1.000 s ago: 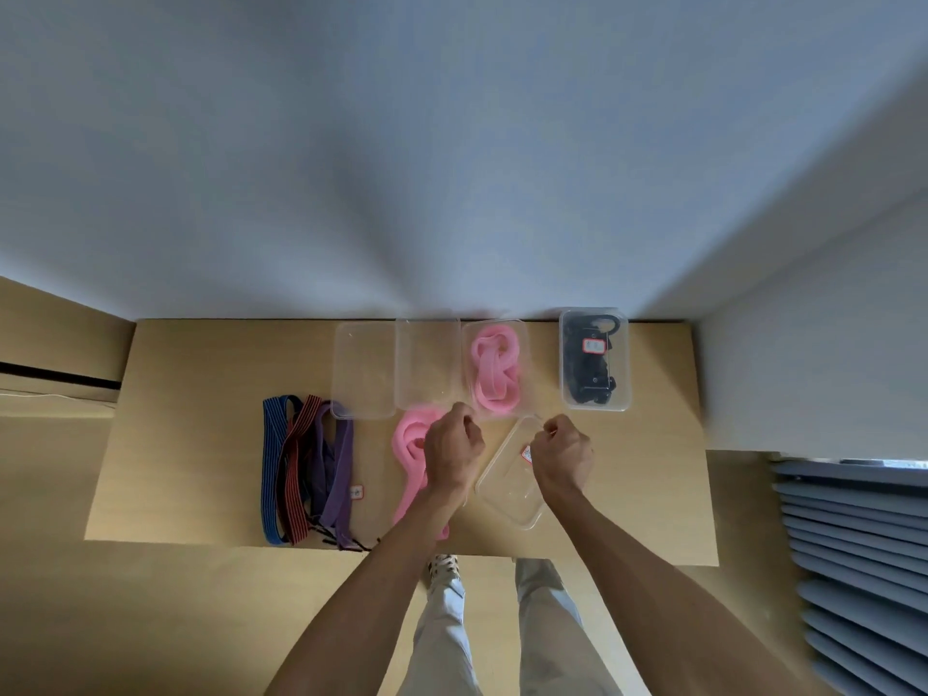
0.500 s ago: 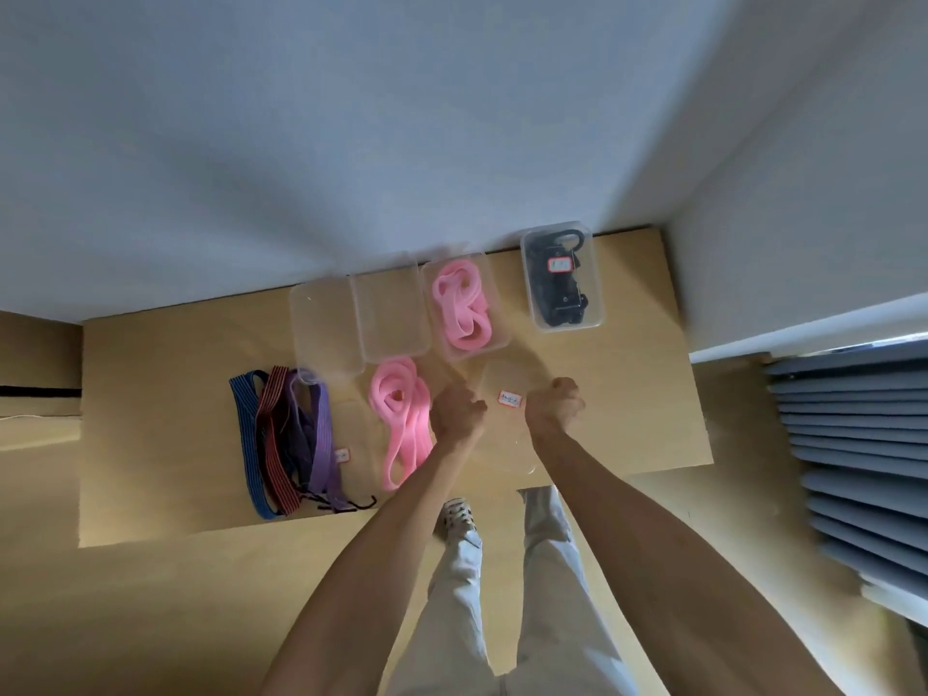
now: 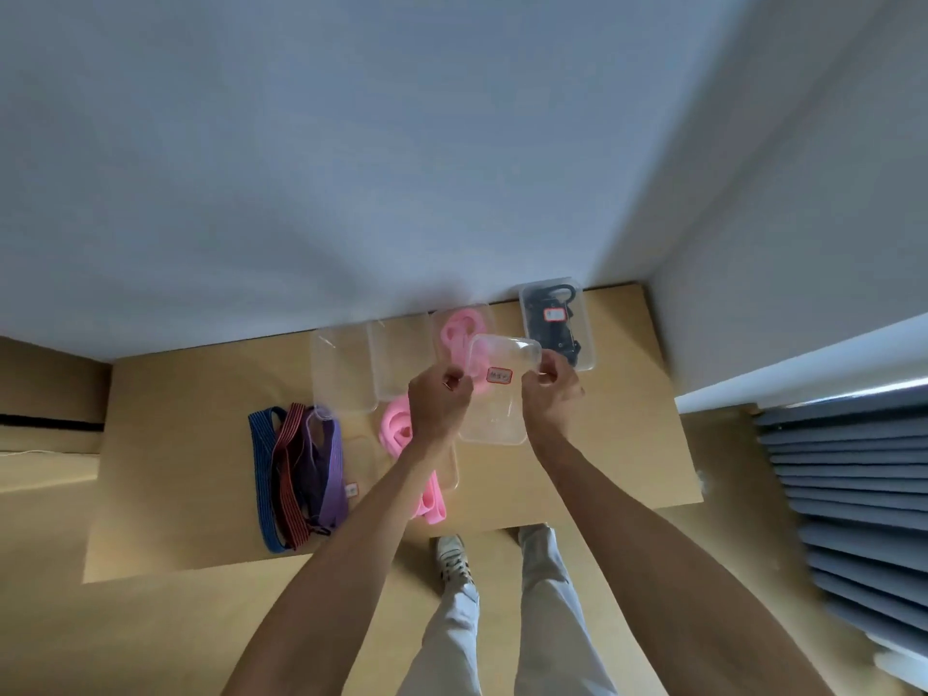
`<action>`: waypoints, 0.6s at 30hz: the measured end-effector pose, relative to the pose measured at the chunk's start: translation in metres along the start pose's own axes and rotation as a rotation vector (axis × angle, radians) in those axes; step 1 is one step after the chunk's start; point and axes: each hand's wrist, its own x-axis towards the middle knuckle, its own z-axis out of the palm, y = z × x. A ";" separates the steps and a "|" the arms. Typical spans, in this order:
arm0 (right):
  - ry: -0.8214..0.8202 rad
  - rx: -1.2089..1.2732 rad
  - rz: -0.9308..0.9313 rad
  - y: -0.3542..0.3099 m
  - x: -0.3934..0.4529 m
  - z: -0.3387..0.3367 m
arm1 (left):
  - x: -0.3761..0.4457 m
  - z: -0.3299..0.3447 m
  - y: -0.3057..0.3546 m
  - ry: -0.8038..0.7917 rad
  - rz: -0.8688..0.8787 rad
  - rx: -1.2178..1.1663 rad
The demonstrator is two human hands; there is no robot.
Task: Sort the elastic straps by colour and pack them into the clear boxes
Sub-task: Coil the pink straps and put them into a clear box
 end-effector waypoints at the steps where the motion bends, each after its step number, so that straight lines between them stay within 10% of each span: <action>1: -0.049 -0.015 -0.020 -0.010 0.004 0.007 | 0.008 -0.003 0.004 0.028 -0.032 0.009; 18: -0.423 -0.504 -0.072 -0.048 0.080 0.085 | 0.091 0.015 0.009 0.056 -0.457 0.171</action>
